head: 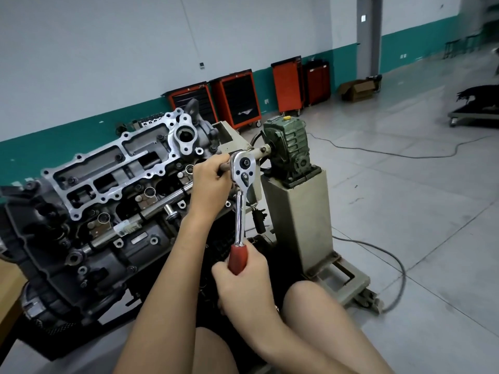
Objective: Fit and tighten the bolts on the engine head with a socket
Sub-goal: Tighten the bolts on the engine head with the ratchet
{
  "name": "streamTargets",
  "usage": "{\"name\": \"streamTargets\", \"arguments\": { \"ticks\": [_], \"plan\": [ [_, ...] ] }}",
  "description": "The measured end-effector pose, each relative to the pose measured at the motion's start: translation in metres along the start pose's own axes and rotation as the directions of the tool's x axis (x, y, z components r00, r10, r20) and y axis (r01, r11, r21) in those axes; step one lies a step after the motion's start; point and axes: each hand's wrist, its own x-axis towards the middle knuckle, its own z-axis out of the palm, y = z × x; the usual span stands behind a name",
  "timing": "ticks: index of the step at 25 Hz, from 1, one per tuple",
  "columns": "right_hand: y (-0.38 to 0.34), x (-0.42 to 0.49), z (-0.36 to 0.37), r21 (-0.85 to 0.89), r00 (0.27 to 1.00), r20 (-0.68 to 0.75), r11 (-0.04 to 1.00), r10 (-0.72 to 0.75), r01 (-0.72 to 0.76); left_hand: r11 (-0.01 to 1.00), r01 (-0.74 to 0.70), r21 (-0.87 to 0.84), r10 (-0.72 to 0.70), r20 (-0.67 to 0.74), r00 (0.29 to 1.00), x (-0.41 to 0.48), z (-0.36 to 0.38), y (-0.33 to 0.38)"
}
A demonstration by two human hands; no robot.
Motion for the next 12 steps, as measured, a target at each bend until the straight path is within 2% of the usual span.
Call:
{"name": "streamTargets", "arguments": {
  "ticks": [2,4,5,7,8,9,10,11,12],
  "plan": [
    [-0.006,0.009,-0.028,-0.187,0.997,0.051,0.98,-0.052,0.06,1.0,-0.003,-0.013,0.004,0.017,1.0,0.001,-0.003,-0.001],
    [-0.02,0.034,-0.082,-0.429,0.976,0.176,0.882,-0.129,0.194,1.0,-0.021,-0.014,0.022,0.038,0.999,0.0,-0.005,0.001],
    [-0.033,0.053,-0.109,-0.545,0.952,0.266,0.791,-0.151,0.278,1.0,-0.03,-0.01,0.03,0.054,0.998,0.0,-0.006,0.003],
    [-0.066,0.096,-0.148,-0.74,0.897,0.406,0.513,-0.177,0.436,0.999,-0.041,-0.007,0.041,0.067,0.997,0.001,-0.006,0.004],
    [-0.082,0.112,-0.157,-0.782,0.863,0.456,0.367,-0.216,0.504,0.999,-0.045,-0.007,0.045,0.064,0.997,0.001,-0.006,0.005],
    [-0.09,0.124,-0.161,-0.793,0.836,0.483,0.274,-0.26,0.544,0.999,-0.043,-0.007,0.044,0.062,0.997,0.001,-0.006,0.005],
    [-0.091,0.127,-0.161,-0.797,0.831,0.478,0.257,-0.285,0.547,0.999,-0.039,-0.005,0.039,0.059,0.998,0.002,-0.005,0.005],
    [-0.085,0.121,-0.157,-0.797,0.85,0.442,0.309,-0.287,0.519,0.999,-0.035,0.001,0.035,0.051,0.998,0.002,-0.005,0.005],
    [-0.072,0.107,-0.149,-0.781,0.884,0.383,0.417,-0.27,0.465,0.999,-0.033,0.005,0.032,0.044,0.999,0.001,-0.005,0.004]
  ]
}}
